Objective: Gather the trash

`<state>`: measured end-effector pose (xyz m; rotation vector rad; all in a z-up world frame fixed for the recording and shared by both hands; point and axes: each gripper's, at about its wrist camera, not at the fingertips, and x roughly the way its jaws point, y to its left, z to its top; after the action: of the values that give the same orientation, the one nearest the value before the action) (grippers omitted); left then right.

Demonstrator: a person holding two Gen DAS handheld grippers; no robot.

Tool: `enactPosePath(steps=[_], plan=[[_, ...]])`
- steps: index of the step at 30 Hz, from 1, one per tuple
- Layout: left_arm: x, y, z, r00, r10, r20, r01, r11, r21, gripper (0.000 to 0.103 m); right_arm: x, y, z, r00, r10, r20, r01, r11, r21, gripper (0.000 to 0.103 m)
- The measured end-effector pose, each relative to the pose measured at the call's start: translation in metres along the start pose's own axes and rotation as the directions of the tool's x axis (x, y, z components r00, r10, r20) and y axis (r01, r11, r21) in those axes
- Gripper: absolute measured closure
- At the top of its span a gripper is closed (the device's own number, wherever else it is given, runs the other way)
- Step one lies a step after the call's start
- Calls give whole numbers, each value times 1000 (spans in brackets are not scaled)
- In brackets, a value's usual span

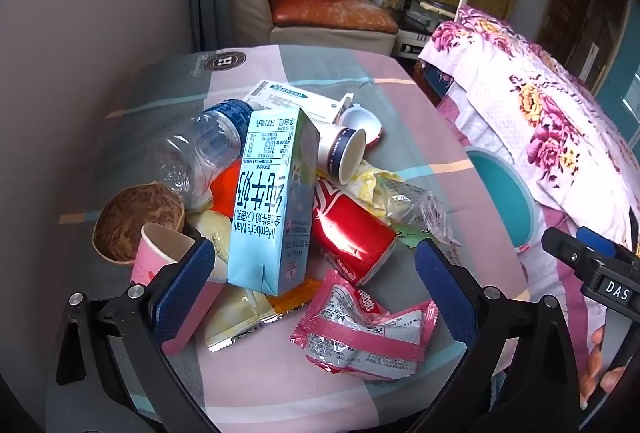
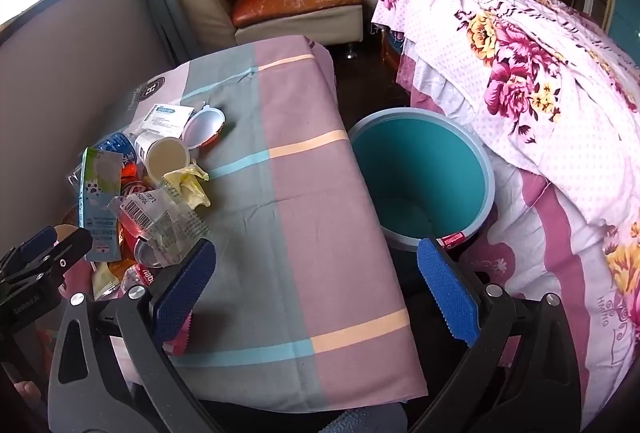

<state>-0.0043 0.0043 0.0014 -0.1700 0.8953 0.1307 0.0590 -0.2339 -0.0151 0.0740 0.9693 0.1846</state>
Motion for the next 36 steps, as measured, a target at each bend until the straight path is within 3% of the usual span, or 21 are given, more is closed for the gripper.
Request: enactPosePath(steps=[36], plan=[[5, -1, 0, 1000, 12, -12, -11, 1000, 20, 3, 2, 4, 8, 999, -17, -28, 17, 1000, 1, 6]])
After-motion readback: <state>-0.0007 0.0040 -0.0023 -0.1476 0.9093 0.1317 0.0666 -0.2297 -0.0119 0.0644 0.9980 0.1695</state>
